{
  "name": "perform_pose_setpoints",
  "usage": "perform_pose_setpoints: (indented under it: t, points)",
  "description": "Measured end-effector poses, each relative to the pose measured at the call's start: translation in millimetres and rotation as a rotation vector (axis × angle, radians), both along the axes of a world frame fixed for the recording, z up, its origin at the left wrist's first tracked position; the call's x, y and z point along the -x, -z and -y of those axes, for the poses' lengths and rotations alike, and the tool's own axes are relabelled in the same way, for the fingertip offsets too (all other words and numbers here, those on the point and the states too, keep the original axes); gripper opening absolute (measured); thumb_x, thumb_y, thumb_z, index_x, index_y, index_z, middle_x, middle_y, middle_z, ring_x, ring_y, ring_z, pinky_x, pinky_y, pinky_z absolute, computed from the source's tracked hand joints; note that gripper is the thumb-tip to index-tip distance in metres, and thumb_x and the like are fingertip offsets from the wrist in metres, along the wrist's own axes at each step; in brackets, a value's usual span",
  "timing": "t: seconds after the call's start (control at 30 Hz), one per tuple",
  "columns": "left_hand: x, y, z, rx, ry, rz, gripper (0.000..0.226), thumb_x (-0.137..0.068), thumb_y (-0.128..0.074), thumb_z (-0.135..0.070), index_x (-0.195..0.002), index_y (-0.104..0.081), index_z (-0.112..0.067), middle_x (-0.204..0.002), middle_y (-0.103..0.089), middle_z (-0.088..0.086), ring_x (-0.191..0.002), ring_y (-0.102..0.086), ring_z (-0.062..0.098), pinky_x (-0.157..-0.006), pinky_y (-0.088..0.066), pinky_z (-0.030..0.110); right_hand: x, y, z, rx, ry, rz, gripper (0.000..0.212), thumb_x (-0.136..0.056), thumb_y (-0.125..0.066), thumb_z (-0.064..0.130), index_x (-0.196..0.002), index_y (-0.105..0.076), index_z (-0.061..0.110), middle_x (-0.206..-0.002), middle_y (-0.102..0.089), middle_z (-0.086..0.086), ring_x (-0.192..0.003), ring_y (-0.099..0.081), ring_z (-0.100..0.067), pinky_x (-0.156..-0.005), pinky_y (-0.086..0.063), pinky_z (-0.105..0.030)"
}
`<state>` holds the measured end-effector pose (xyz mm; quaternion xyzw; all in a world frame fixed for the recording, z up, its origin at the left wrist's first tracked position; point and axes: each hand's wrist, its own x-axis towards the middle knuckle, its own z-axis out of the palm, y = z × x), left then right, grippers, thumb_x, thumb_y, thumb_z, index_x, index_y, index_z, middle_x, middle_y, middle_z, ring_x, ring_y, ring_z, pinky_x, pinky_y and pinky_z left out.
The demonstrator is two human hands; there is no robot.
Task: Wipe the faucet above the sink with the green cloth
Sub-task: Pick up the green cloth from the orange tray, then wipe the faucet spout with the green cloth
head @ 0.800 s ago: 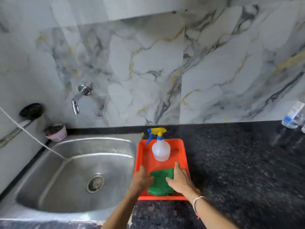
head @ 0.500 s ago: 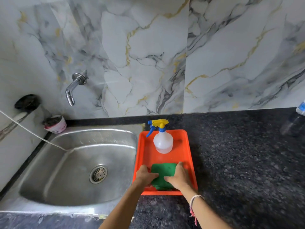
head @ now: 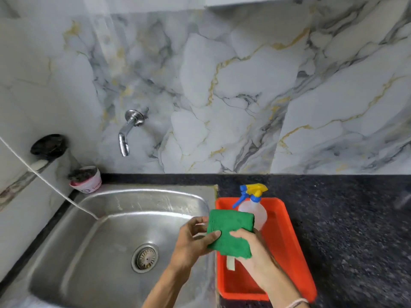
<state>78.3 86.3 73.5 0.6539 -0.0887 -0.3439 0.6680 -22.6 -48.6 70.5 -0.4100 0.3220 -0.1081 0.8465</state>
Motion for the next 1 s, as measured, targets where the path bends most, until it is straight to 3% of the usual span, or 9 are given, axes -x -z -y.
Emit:
perform_pose_setpoints:
  t: [0.13,0.2,0.33,0.4,0.47,0.57,0.7,0.87,1.0]
  points:
    - [-58.2,-22.8,-37.7,-0.095,-0.012,0.252,0.031,-0.079,-0.087,-0.011,-0.105,-0.07,-0.011,-0.089,-0.073,0.012,-0.074,-0.072,0.021,-0.065,-0.063,0.037,-54.1,-26.9,-41.6,-0.116,-0.057,0.071,0.051,-0.078,-0.066,-0.001,-0.128,-0.06,0.002,-0.122,-0.066,-0.034,-0.104,-0.068,-0.046,-0.086,-0.057,-0.053]
    - [-89.9,-32.5,-58.6,-0.173,0.003,0.406,0.027,-0.079,-0.089,-0.026,-0.1,-0.073,-0.022,-0.085,-0.077,0.001,-0.072,-0.072,0.008,-0.067,-0.063,0.031,-78.7,-41.9,-60.1,-0.083,-0.183,0.079,0.047,-0.088,-0.053,-0.011,-0.135,-0.053,-0.005,-0.121,-0.063,-0.033,-0.096,-0.069,-0.039,-0.081,-0.056,-0.048]
    - [-183.9,-62.4,-100.0,-0.229,-0.169,0.794,0.021,-0.084,-0.083,-0.038,-0.099,-0.076,-0.024,-0.089,-0.077,-0.01,-0.086,-0.071,-0.001,-0.077,-0.057,0.021,-134.6,-57.1,-81.9,0.025,-0.176,-0.011,0.045,-0.081,-0.06,-0.017,-0.124,-0.062,-0.006,-0.118,-0.07,-0.031,-0.109,-0.067,-0.042,-0.102,-0.05,-0.055]
    - [-247.3,-88.6,-110.5,-0.256,-0.35,1.075,0.024,-0.093,-0.073,-0.032,-0.11,-0.073,-0.015,-0.104,-0.075,-0.005,-0.096,-0.07,0.008,-0.086,-0.056,0.029,-167.5,-68.6,-92.6,0.145,-0.077,-0.016,0.032,-0.083,-0.059,-0.021,-0.105,-0.069,-0.001,-0.085,-0.082,-0.015,-0.079,-0.08,-0.025,-0.069,-0.066,-0.034]
    - [-312.2,-115.9,-107.9,-0.334,-0.51,1.366,0.032,-0.1,-0.062,-0.025,-0.128,-0.066,-0.008,-0.126,-0.07,0.01,-0.117,-0.065,0.028,-0.101,-0.052,0.04,-204.5,-77.9,-96.9,0.246,0.07,-0.016,0.027,-0.083,-0.059,-0.023,-0.096,-0.068,0.0,-0.067,-0.081,-0.004,-0.056,-0.077,-0.014,-0.044,-0.059,-0.02]
    - [-399.6,-149.9,-82.9,-0.493,-0.613,1.681,0.053,-0.106,-0.051,-0.024,-0.155,-0.042,-0.006,-0.159,-0.044,0.02,-0.15,-0.04,0.035,-0.119,-0.04,0.05,-273.4,-96.8,-91.2,0.66,0.198,0.035,0.03,-0.085,-0.067,-0.012,-0.103,-0.069,0.012,-0.099,-0.079,-0.014,-0.081,-0.075,-0.017,-0.074,-0.06,-0.024]
    - [-486.6,-164.7,-44.4,-0.575,-0.528,2.003,0.057,-0.109,-0.042,-0.026,-0.161,-0.026,-0.009,-0.168,-0.027,0.019,-0.157,-0.023,0.032,-0.127,-0.032,0.051,-360.9,-147.7,-73.2,1.532,0.111,0.186,0.067,-0.067,-0.055,-0.022,-0.123,-0.065,0.015,-0.124,-0.066,-0.001,-0.117,-0.059,-0.011,-0.106,-0.047,-0.027]
    - [-532.8,-140.1,-23.1,-0.614,-0.644,2.114,0.063,-0.109,-0.032,-0.038,-0.164,-0.014,-0.014,-0.17,-0.019,0.017,-0.159,-0.017,0.032,-0.128,-0.027,0.05,-431.6,-164.9,-64.0,2.245,-0.314,-0.001,0.058,-0.075,-0.061,-0.003,-0.127,-0.06,0.022,-0.125,-0.062,0.006,-0.118,-0.052,-0.019,-0.099,-0.048,-0.032]
    - [-544.6,-135.6,-21.0,-0.548,-0.714,2.183,0.063,-0.108,-0.034,-0.038,-0.164,-0.017,-0.014,-0.171,-0.01,0.015,-0.16,-0.013,0.03,-0.129,-0.02,0.047,-432.5,-149.9,-60.6,2.313,-0.367,-0.065,0.057,-0.077,-0.058,-0.002,-0.132,-0.058,0.015,-0.131,-0.06,-0.001,-0.123,-0.051,-0.024,-0.103,-0.049,-0.038]
